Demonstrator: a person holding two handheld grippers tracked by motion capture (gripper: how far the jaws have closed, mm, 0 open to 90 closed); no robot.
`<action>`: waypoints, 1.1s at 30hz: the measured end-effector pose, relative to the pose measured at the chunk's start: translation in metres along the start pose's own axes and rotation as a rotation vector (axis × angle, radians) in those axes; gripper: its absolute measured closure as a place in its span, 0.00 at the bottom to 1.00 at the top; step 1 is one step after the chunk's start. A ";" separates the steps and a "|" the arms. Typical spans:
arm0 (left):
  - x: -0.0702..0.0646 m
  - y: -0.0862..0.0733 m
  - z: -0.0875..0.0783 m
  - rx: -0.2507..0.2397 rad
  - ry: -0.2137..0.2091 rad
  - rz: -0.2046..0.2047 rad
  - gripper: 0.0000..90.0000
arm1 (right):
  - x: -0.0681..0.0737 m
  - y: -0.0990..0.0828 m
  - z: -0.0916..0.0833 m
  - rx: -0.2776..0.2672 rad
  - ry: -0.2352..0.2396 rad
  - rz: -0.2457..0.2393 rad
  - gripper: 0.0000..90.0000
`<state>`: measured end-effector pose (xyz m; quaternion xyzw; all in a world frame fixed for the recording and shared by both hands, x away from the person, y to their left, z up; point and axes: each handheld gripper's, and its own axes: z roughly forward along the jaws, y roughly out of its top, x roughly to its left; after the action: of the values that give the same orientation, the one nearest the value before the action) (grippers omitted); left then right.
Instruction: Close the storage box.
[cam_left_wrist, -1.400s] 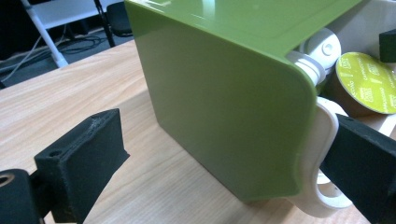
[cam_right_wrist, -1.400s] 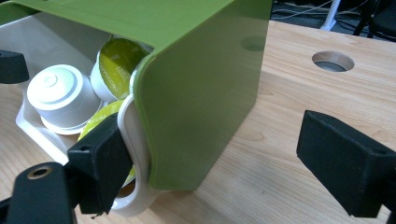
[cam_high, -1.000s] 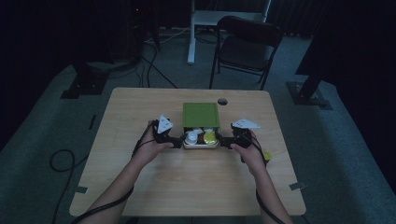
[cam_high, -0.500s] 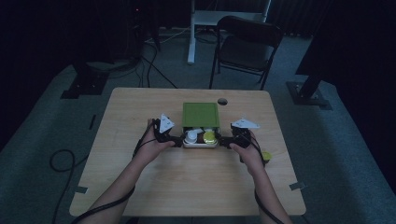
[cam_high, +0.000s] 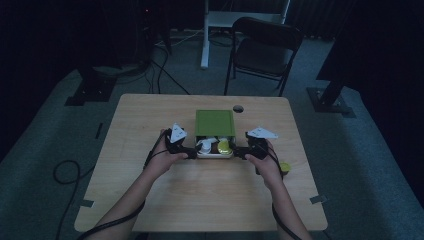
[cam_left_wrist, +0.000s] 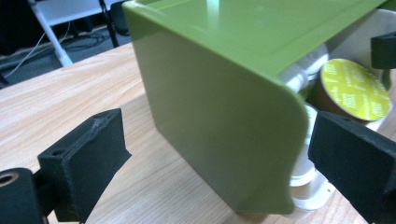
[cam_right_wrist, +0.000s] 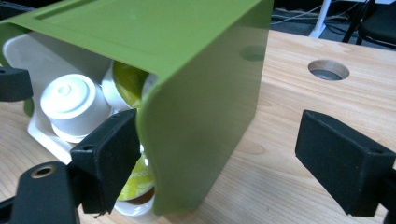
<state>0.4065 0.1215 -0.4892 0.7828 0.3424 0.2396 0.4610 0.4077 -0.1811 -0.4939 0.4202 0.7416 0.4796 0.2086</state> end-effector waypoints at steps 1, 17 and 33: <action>-0.001 0.000 -0.001 -0.010 -0.005 -0.009 0.05 | 0.001 0.001 -0.001 -0.005 0.000 -0.004 0.15; -0.009 0.003 -0.011 -0.028 -0.057 -0.051 0.05 | 0.002 0.000 -0.012 0.000 0.035 -0.035 0.15; -0.008 -0.005 -0.025 0.005 -0.086 -0.021 0.05 | 0.005 -0.011 -0.020 0.021 0.034 -0.047 0.15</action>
<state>0.3822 0.1310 -0.4820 0.7899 0.3309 0.2001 0.4760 0.3858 -0.1896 -0.4936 0.3964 0.7596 0.4741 0.2027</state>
